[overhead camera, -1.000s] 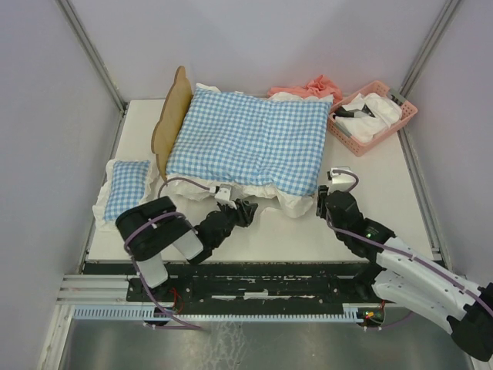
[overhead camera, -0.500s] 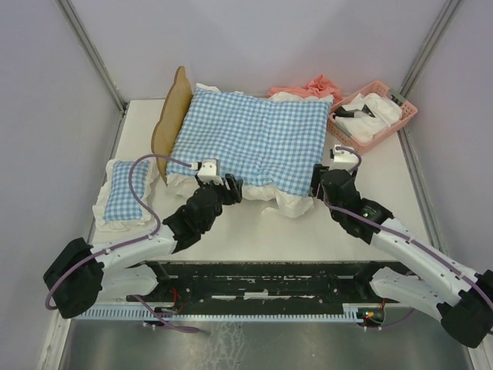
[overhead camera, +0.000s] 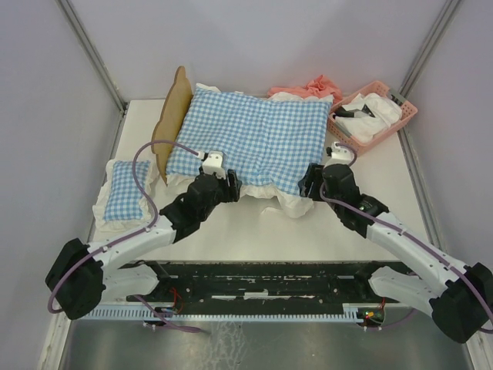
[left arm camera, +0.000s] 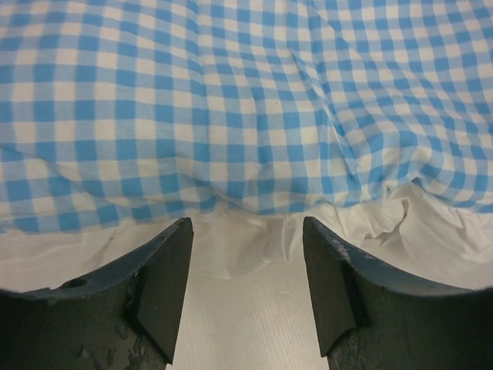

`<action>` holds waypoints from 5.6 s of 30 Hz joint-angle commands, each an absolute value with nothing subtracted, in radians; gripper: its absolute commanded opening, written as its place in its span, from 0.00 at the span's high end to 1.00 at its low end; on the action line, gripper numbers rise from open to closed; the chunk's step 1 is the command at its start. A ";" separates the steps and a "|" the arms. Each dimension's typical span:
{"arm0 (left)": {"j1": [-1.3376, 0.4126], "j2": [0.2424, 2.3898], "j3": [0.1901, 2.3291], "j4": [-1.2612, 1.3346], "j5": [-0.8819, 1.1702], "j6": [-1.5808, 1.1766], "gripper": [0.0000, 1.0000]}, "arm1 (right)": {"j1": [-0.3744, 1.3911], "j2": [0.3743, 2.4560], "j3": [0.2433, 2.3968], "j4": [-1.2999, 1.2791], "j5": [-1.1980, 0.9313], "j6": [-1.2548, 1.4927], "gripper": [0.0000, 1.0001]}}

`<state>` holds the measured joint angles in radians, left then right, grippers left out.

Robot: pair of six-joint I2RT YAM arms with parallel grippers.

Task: Set up the pet bed
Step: Tie the ropes to the bed frame, then adjust the bed frame at the center of the board.

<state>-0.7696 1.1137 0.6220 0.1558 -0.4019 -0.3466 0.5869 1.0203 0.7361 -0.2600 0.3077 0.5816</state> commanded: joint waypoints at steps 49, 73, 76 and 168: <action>-0.680 1.111 0.889 -0.155 -0.275 -0.358 0.24 | 0.203 1.283 0.744 -0.092 0.063 0.563 0.51; -0.517 0.949 0.913 -0.407 -0.756 -0.676 0.23 | 0.737 1.236 0.464 0.109 0.206 0.710 0.53; -0.436 0.974 0.972 -0.421 -0.801 -0.650 0.20 | 0.747 1.183 0.512 -0.063 0.284 0.653 0.47; 0.021 1.455 1.062 0.268 -0.335 -0.345 0.36 | 0.339 1.749 0.430 0.854 -0.262 0.881 0.60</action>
<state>0.0067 1.3582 0.9714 0.0921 -0.3901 -0.4065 0.2821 1.7802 0.4824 0.8440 -0.2512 0.8917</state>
